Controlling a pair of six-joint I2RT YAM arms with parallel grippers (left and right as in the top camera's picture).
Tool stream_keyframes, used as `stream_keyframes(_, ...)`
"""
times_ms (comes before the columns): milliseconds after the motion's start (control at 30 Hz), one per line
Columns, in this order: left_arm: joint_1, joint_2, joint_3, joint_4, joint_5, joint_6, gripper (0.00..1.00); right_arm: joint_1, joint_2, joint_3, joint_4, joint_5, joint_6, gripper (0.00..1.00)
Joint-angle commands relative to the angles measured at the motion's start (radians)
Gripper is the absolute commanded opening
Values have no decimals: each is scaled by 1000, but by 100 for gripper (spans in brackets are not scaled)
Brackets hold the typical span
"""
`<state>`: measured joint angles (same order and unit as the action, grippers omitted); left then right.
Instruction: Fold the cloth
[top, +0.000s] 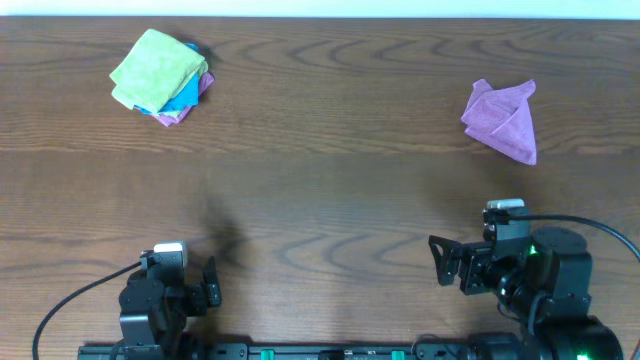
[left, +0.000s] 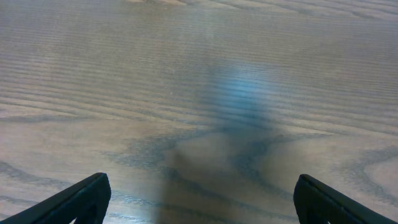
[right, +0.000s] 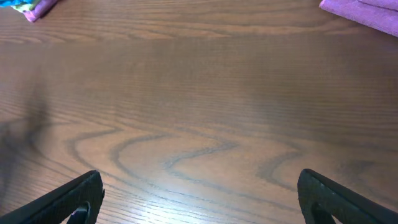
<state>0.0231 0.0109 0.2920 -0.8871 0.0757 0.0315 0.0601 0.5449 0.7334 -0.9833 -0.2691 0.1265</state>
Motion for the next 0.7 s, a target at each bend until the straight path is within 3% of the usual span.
stream_keyframes(0, -5, -7, -10, -52, -19, 36, 95, -8, -3, -3, -1, 3, 11, 99)
stream_keyframes(400, -5, -7, -10, -52, -19, 36, 95, -6, -11, -3, -14, 3, 22, 99)
stream_keyframes(467, -5, -7, -10, -52, -19, 36, 95, -6, -22, -16, 3, 86, 37, 99)
stream_keyframes(667, -5, -7, -10, -52, -19, 36, 95, -6, -182, -203, 126, 154, -53, 99)
